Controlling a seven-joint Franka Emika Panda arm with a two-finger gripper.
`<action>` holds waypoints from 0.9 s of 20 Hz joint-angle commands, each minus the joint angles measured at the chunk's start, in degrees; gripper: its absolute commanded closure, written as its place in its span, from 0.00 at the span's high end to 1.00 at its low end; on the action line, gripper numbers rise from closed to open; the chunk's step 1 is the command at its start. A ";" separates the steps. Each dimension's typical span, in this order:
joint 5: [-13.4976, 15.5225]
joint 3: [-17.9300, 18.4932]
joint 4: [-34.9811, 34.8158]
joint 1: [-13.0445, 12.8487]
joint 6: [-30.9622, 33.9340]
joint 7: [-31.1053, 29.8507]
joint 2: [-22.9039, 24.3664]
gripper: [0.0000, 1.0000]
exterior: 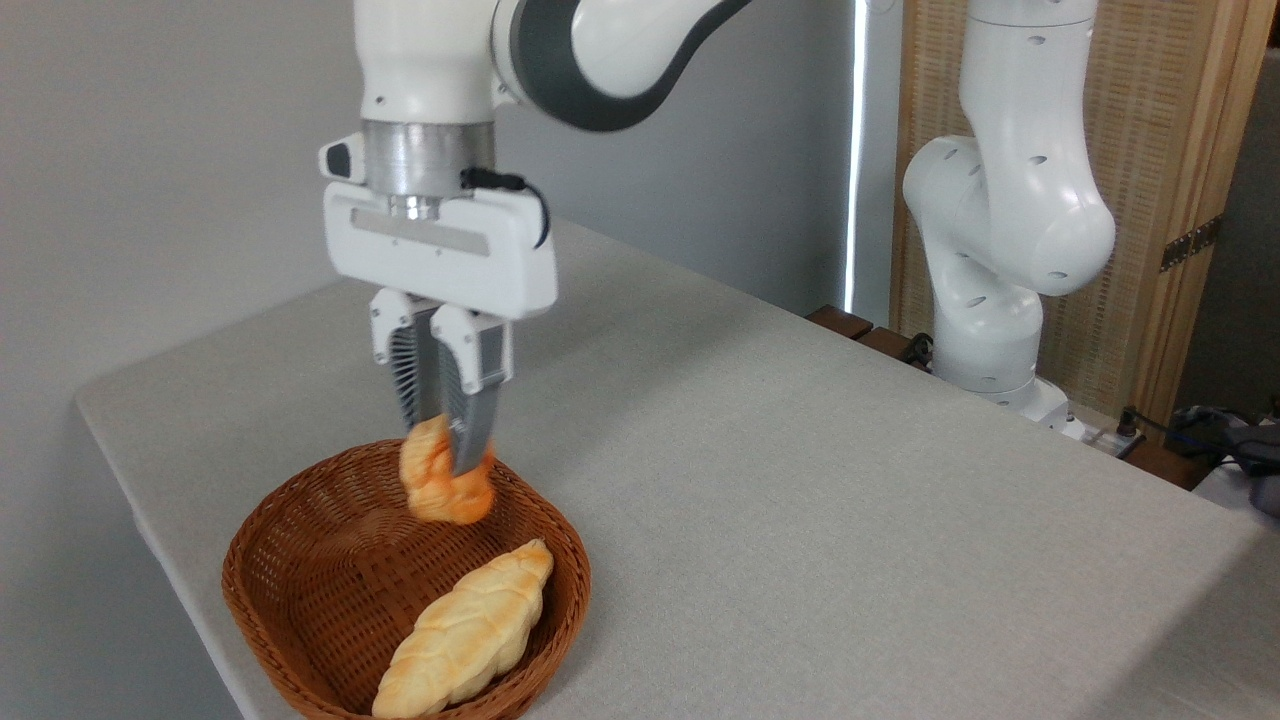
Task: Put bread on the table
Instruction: 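Lift the bun out of the basket and carry it beside the basket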
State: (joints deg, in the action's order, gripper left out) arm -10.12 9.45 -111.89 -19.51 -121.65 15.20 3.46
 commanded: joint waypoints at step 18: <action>10.65 -0.39 -11.33 -5.54 11.61 10.64 6.92 1.00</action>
State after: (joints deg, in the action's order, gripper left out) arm -0.62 8.52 -123.42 -24.64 -109.56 24.89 11.09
